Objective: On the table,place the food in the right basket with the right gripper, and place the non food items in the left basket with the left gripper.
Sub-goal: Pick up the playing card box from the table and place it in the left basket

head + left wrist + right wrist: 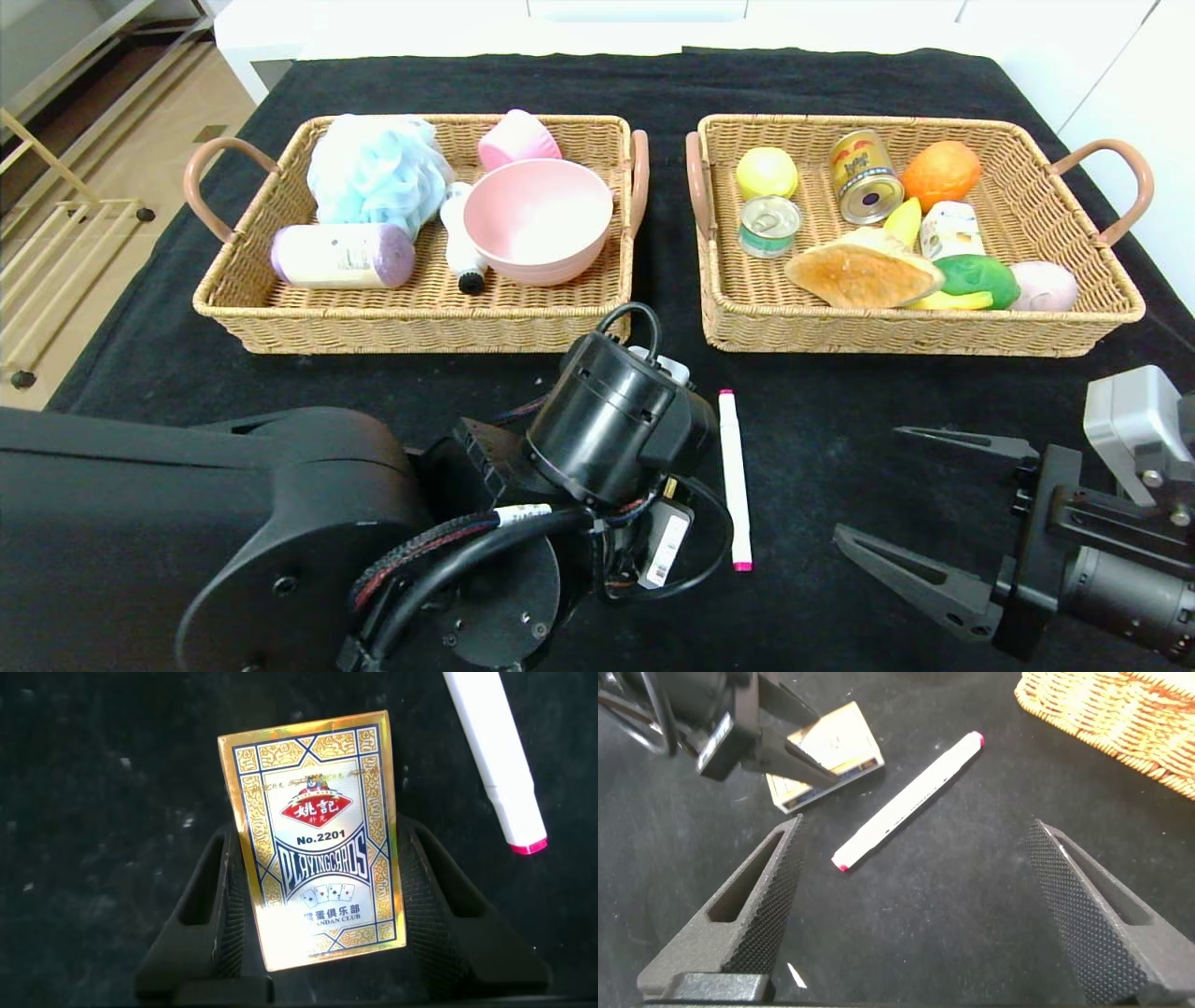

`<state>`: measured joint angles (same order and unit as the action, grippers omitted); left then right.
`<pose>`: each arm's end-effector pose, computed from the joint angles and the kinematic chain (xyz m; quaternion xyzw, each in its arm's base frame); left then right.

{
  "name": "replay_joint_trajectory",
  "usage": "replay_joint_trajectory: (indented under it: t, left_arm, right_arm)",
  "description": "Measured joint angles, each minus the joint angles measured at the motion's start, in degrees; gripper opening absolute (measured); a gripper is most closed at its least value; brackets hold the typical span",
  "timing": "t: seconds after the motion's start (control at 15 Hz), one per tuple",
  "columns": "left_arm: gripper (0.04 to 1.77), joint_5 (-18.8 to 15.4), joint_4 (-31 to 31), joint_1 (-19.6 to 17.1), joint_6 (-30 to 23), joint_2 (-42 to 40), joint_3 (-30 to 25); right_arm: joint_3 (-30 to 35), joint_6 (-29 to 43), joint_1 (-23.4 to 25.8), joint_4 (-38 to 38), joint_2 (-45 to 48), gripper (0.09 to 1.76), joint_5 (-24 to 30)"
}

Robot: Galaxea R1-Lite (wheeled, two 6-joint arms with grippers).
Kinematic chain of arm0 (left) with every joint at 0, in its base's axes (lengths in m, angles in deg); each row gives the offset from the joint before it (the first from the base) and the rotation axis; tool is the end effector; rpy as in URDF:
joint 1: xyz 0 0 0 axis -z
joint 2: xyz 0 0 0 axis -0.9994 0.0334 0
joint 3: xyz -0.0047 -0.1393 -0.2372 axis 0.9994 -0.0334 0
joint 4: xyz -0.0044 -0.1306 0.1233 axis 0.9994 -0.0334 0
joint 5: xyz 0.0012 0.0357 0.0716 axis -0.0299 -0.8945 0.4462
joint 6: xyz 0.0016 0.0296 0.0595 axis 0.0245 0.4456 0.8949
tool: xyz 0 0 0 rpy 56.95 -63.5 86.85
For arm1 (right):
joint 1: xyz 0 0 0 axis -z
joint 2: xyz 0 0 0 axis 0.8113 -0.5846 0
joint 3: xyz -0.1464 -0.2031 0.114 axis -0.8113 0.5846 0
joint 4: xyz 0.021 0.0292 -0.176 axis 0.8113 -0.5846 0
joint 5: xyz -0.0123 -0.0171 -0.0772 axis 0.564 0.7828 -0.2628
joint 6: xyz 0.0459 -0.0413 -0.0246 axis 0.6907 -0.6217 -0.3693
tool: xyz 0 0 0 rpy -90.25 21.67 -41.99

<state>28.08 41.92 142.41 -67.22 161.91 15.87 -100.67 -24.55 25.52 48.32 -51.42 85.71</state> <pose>0.2242 -0.2595 0.1490 0.1358 0.2825 -0.1902 0.9304 0.1932 0.1296 0.1601 -0.0729 0.0374 0.4010 0.9124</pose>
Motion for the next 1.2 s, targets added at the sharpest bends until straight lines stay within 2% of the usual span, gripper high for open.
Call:
replay_joint_trajectory:
  t: [0.27,0.6,1.2]
  left_arm:
    - [1.02,-0.44,-0.11,-0.24,-0.04,-3.35,-1.02]
    - [1.01,-0.44,0.05,-2.61,0.09,-7.30,-2.38]
    - [1.01,-0.35,0.59,-7.67,1.60,-11.15,-1.57]
  right_arm:
    - [0.00,0.00,-0.01,0.00,0.11,1.71,0.00]
    - [0.11,-0.05,-0.04,-0.05,-0.05,1.71,-0.05]
    - [0.37,-0.16,-0.20,-0.02,-1.07,1.71,-0.06]
